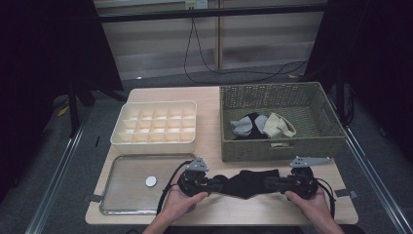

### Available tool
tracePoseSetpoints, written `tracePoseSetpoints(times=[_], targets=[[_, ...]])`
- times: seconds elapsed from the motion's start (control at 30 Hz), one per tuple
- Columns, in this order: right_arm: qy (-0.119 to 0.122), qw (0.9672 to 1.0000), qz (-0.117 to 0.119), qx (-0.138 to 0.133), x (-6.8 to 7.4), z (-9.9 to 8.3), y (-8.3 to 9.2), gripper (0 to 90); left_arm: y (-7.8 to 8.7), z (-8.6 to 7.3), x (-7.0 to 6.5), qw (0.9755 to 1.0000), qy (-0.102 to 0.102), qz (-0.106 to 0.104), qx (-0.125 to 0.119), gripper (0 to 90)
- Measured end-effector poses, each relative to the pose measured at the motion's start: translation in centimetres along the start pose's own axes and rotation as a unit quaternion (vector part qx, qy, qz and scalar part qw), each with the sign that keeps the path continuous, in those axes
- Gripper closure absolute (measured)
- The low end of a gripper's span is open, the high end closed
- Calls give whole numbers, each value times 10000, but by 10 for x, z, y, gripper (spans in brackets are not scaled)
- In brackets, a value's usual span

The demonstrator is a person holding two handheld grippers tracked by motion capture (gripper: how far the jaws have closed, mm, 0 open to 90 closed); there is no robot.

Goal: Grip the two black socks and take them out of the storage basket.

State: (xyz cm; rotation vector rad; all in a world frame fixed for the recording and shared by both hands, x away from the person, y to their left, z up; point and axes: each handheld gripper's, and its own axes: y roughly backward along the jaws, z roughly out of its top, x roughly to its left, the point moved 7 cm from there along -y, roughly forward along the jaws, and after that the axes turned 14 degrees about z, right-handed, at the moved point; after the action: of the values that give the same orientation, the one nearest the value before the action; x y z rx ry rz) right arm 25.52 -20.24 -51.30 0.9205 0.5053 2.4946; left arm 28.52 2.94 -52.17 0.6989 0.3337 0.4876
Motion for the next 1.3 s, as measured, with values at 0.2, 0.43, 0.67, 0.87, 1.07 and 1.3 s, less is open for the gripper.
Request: tracePoseSetpoints(times=[0.2, 0.43, 0.67, 0.87, 1.07, 1.3], targets=[[112, 9997, -6, 215, -9, 19, -19, 727, 2, 16, -7, 9998, -161, -92, -111, 750], [147, 9991, 22, 399, -20, 33, -46, 715, -26, 15, -19, 9988, -127, -455, 164, 805], [236, 9985, -56, 493, -25, 36, -56, 689, -41, 2, -26, 9976, -330, -389, 473, 818], [216, 9975, -87, 660, -31, 35, -67, 657, -43, 1, -24, 9981, -241, -429, 358, 816], [158, 9968, -61, 787, -35, 29, -73, 667, -43, 1, -18, 9984, -330, -301, 335, 815], [0, 9971, 52, 763, -37, 26, -77, 769, -42, 2, -12, 9993, -246, -155, 243, 788]])
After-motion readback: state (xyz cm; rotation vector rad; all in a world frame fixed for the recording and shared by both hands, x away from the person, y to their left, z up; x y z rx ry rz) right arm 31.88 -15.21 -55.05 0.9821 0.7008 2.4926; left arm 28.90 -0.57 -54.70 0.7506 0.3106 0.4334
